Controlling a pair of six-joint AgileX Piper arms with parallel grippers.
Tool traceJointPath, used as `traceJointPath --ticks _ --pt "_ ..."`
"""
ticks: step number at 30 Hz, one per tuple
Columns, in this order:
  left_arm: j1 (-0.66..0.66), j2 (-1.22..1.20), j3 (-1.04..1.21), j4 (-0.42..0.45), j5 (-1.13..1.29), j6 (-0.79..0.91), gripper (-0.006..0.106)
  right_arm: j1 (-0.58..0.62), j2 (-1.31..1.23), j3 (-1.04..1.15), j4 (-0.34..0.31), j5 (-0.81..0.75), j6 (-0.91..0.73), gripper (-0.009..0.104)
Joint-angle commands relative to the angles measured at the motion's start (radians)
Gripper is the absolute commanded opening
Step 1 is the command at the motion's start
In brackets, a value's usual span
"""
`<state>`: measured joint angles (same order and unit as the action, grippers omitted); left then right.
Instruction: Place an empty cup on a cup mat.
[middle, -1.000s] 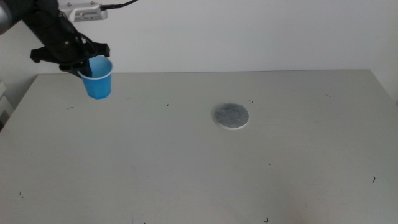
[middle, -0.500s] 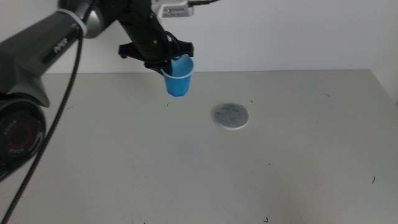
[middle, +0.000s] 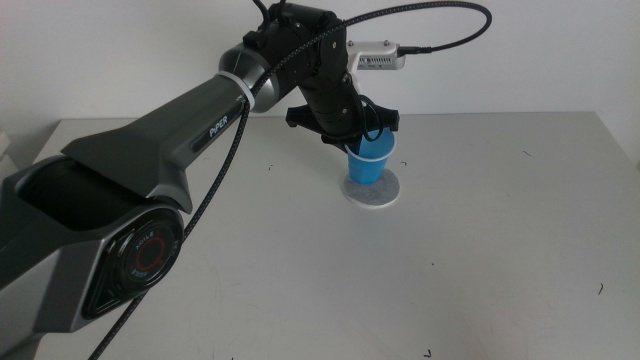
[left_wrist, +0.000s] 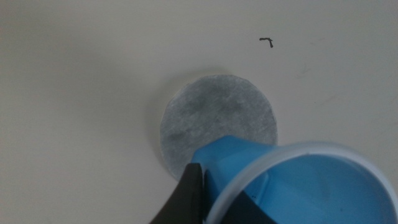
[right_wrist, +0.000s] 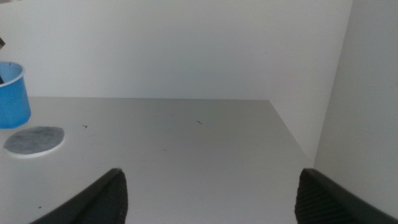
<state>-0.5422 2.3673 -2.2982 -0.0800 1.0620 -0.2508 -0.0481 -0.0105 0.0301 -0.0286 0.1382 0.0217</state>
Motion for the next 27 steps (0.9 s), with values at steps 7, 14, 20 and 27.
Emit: traceJointPath --ticks 7,14,20,27 --pt "-0.018 -0.02 -0.036 -0.019 -0.129 -0.013 0.0 -0.006 -0.026 -0.008 -0.014 -0.073 -0.005 0.094" --pt "-0.028 0.021 -0.036 -0.041 -0.185 -0.013 0.0 -0.006 -0.026 -0.008 -0.014 -0.073 -0.005 0.094" --pt "-0.028 0.037 -0.036 -0.046 -0.188 -0.013 0.0 -0.006 -0.026 -0.008 -0.014 -0.073 -0.005 0.094" --pt "-0.028 0.037 -0.036 -0.045 -0.199 -0.013 0.037 -0.006 -0.026 -0.008 -0.014 -0.073 -0.005 0.094"
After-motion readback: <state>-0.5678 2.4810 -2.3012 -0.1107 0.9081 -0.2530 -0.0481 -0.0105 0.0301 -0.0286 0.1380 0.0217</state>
